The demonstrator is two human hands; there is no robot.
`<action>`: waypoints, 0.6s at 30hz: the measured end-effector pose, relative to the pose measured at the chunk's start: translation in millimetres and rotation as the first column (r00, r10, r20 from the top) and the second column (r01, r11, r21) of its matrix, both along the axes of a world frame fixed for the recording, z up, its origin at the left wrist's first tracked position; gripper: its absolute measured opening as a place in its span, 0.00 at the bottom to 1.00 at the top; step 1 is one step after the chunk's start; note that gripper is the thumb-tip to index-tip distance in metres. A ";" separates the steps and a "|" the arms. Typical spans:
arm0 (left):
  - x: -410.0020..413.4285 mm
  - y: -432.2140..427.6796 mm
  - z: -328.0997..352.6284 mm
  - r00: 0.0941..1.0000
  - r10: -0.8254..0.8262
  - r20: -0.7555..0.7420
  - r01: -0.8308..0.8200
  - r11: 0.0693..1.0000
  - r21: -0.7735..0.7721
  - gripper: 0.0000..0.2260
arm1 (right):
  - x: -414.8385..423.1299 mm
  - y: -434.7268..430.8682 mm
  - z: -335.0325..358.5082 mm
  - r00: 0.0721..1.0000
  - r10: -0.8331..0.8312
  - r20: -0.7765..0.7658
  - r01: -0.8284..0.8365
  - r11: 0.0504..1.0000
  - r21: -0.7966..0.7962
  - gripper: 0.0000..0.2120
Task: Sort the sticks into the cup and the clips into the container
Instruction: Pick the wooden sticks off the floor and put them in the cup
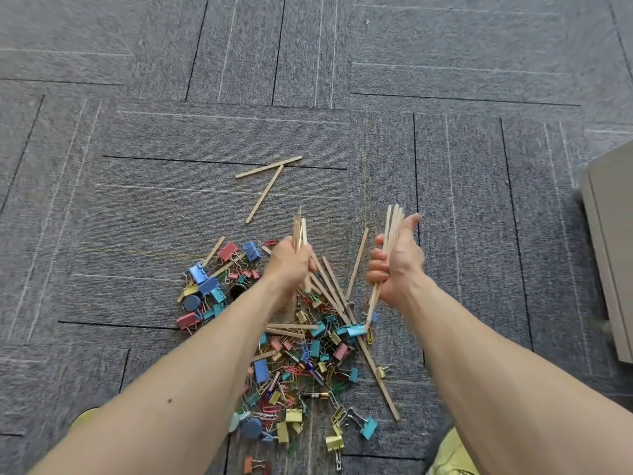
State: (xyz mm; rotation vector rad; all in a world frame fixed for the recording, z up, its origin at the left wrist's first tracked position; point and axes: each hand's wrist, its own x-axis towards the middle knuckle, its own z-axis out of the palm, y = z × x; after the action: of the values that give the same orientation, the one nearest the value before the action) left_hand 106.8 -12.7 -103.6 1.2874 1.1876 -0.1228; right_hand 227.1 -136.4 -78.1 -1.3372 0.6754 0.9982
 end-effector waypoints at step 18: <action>-17.5 27.1 -4.3 0.546 -0.725 -0.419 0.790 0.279 0.546 0.11 | -24.5 15.2 -32.1 0.368 0.926 0.083 -0.470 0.262 -0.843 0.12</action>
State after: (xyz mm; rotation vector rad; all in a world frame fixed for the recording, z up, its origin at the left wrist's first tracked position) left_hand 89.4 14.3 -107.9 2.5269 0.5323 -0.4865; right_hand 202.6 -121.2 -110.2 -2.7299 -0.2417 0.9593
